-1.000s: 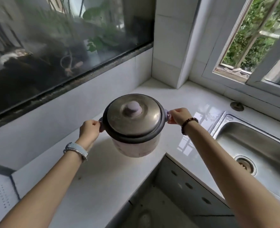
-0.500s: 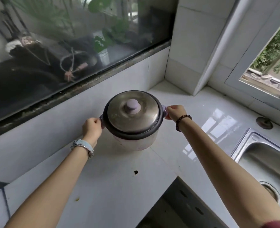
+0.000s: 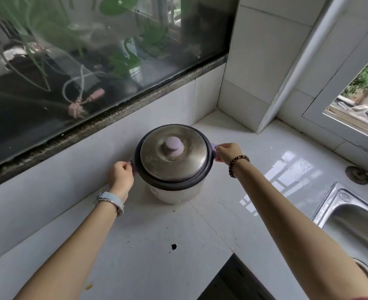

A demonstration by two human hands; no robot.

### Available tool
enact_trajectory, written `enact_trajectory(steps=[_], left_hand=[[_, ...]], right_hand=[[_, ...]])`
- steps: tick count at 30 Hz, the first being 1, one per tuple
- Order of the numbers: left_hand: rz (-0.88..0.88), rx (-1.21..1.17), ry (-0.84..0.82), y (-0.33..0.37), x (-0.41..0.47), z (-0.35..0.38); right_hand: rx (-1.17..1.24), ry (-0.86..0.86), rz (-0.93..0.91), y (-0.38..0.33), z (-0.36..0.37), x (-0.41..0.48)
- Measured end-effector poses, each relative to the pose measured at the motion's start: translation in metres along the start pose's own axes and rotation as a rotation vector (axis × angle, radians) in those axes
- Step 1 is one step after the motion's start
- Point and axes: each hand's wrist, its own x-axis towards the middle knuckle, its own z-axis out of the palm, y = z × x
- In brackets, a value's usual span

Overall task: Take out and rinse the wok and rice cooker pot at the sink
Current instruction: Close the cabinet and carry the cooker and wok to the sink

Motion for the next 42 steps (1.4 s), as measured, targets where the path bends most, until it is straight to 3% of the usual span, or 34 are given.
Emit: enact_trajectory(steps=[12,17,24,29,33,42], left_hand=[[0.009,0.085,-0.109,0.007,-0.003,-0.008],[0.107,0.127,-0.116,0.002,-0.020,-0.020],[0.462,0.136,0.095,-0.009,-0.091,-0.044],[0.604,0.138,0.148,-0.025,-0.161,-0.053],[0.589,0.138,0.177,-0.043,-0.217,-0.054],[0.353,0.182,0.405,-0.103,-0.330,-0.120]], right_hand=[[0.008,-0.046,-0.022,-0.004,-0.005,-0.006],[-0.062,0.100,-0.272,0.007,-0.018,-0.044],[-0.263,0.273,-0.699,0.053,-0.044,-0.116],[-0.307,0.311,-0.823,0.087,-0.058,-0.167],[-0.310,0.254,-0.906,0.107,-0.065,-0.207],[-0.322,0.023,-1.167,0.103,-0.036,-0.277]])
